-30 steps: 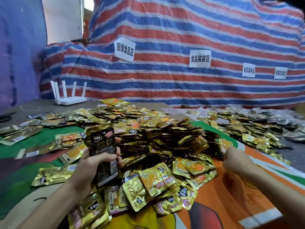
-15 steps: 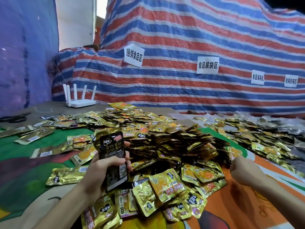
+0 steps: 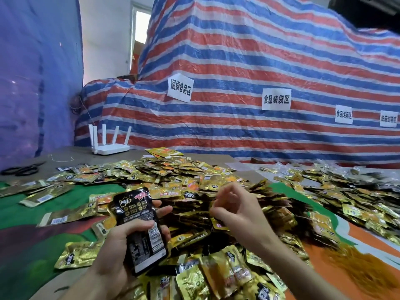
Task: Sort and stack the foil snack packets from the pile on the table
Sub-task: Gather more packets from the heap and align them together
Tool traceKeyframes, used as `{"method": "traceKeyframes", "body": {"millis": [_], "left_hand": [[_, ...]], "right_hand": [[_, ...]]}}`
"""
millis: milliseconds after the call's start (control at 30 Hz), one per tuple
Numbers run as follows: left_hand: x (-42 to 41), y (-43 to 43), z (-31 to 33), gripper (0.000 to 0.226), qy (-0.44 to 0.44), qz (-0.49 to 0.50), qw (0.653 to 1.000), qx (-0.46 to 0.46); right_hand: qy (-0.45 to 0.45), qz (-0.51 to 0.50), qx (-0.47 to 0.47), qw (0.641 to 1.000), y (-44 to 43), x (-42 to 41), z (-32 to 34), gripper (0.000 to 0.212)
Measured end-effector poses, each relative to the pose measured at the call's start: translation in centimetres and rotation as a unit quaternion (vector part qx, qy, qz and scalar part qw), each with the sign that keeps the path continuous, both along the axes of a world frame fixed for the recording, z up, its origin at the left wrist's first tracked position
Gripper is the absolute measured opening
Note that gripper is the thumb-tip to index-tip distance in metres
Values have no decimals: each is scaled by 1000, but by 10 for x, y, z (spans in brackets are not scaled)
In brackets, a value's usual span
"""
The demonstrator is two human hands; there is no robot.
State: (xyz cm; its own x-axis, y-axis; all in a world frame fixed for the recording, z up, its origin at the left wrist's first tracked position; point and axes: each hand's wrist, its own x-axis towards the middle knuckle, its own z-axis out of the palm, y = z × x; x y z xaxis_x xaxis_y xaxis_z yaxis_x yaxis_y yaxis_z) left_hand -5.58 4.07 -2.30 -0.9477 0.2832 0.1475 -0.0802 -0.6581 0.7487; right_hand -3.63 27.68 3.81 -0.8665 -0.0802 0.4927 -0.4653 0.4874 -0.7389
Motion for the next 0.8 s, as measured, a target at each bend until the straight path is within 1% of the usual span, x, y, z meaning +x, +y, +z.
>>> {"method": "traceKeyframes", "body": {"millis": [100,200,300,367,433,500,600,633,700,767,800], "left_hand": [[0,-4,3,47,1,-21,1000,-15],[2,-6,5,44,-10,21,997,-79],[-1,-8,4,39,-28,80,983,-162],[-5,-10,1,39,-26,129,966,-224],[-8,-10,0,32,-11,159,950,-268],[-7,-8,2,27,26,168,939,-299],[-8,-9,0,40,72,160,920,-352],[-10,-11,-2,43,71,155,921,-349],[-15,-19,-5,52,44,134,937,-319],[-18,-25,-5,67,7,69,960,-272],[-19,-27,-5,68,-3,23,972,-234]], "right_hand": [[-53,117,-29,991,-44,-19,-6,22],[-82,185,-42,978,-69,-35,-14,25],[-48,175,19,983,-76,-45,-25,25],[-29,164,53,985,-76,-49,-32,24],[-22,151,66,986,-75,-49,-38,23],[-9,131,72,989,-74,-48,-43,21],[19,99,78,992,-71,-46,-46,18],[23,93,80,992,-71,-46,-47,18],[26,83,97,991,-68,-45,-48,20],[10,75,119,990,-65,-46,-48,22],[-11,80,126,989,-63,-46,-48,22]]}}
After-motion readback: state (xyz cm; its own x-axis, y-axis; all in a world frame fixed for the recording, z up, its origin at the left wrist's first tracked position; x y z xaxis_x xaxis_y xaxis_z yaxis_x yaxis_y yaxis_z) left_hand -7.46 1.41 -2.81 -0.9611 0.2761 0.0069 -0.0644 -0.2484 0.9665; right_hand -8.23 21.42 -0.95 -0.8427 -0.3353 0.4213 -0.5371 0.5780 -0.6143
